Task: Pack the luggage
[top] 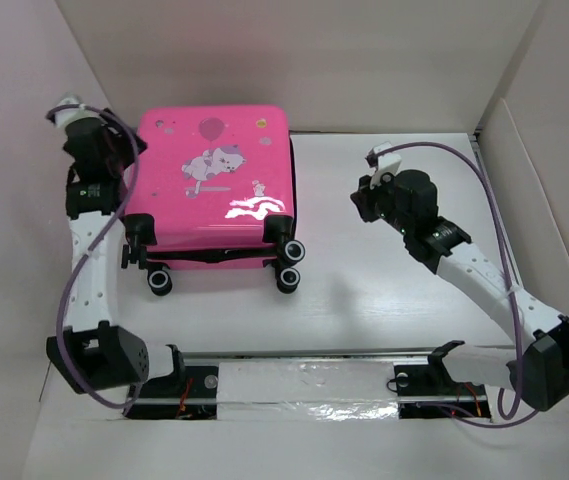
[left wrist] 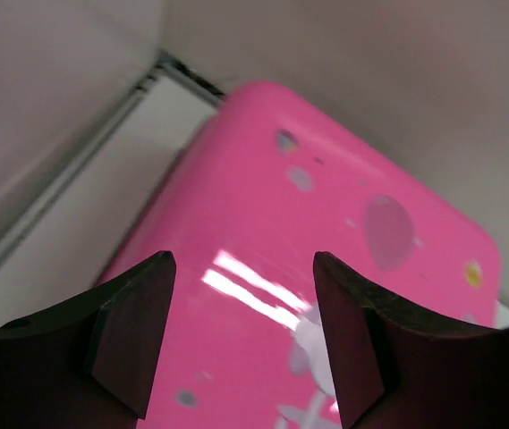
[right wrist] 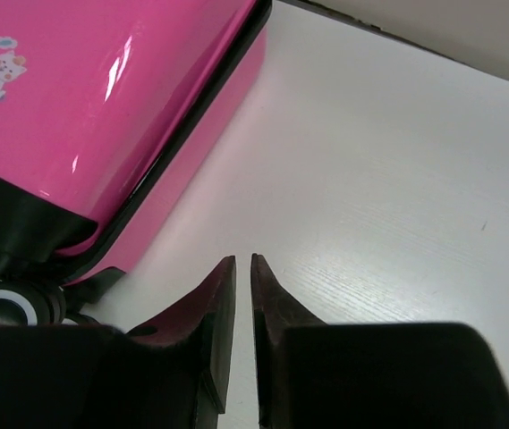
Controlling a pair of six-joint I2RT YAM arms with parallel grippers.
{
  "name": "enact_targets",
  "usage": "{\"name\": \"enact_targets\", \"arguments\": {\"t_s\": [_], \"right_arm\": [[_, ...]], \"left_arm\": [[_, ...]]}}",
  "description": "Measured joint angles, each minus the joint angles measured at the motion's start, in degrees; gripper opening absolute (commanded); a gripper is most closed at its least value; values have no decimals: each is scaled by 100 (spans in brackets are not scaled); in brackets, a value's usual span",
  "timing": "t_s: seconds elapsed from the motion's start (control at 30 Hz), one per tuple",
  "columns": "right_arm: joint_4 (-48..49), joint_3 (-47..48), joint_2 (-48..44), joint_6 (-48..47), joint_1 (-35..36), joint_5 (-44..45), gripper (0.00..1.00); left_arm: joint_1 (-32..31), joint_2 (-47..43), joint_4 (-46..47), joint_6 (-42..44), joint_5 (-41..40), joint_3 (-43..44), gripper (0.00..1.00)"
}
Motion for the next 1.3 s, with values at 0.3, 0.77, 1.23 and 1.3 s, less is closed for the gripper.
{"name": "enact_targets", "arguments": {"t_s": [0.3,0.77,1.23,1.3], "right_arm": [[42,0,721,0,201,345,22],[378,63,1154,7,302,909,10],[229,1255,2343,310,-529,1115,29],[205,1639,2621,332,-599,1115,30]], "left_arm": [[1733,1504,216,-402,188,205,52],[1694,3550,380,-555,190,562,41],[1394,3086,1486,-870,-118,-1086,33],[1316,2688,1735,-992,-92,-1657,32]]}}
